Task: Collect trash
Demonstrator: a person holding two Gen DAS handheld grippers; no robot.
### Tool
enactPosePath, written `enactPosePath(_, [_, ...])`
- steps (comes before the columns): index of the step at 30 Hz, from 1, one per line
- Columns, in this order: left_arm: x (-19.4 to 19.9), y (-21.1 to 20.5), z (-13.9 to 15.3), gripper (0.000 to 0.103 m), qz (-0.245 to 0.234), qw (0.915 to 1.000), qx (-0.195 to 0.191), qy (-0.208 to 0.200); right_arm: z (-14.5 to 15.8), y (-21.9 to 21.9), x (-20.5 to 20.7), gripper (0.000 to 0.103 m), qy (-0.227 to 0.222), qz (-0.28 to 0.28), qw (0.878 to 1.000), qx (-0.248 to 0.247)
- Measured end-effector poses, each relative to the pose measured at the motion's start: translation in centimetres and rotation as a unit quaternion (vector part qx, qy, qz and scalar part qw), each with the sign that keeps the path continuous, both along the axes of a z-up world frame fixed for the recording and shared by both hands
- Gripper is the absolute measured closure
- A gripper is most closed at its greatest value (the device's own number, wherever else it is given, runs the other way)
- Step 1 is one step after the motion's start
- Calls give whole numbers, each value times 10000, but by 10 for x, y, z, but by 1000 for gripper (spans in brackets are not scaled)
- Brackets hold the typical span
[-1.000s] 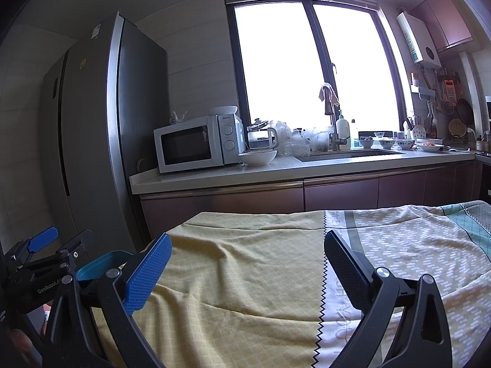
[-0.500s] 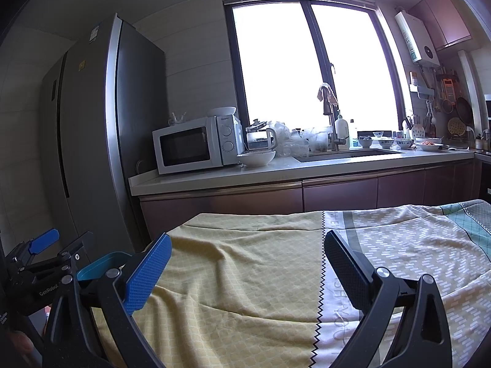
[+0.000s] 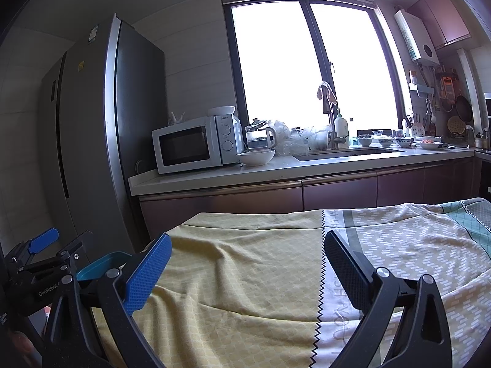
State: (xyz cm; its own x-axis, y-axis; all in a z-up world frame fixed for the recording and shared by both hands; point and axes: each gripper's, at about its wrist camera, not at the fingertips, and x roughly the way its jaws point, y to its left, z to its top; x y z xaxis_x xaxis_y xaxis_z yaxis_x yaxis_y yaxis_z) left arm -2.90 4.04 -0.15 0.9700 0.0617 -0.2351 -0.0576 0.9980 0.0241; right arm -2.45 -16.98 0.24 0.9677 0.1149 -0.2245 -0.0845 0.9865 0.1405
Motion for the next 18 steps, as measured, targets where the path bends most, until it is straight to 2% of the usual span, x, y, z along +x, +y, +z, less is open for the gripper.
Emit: enactPosePath(18, [1, 0, 0, 6, 16, 10000, 1, 12, -2, 1, -2, 7, 19, -21, 10000, 23])
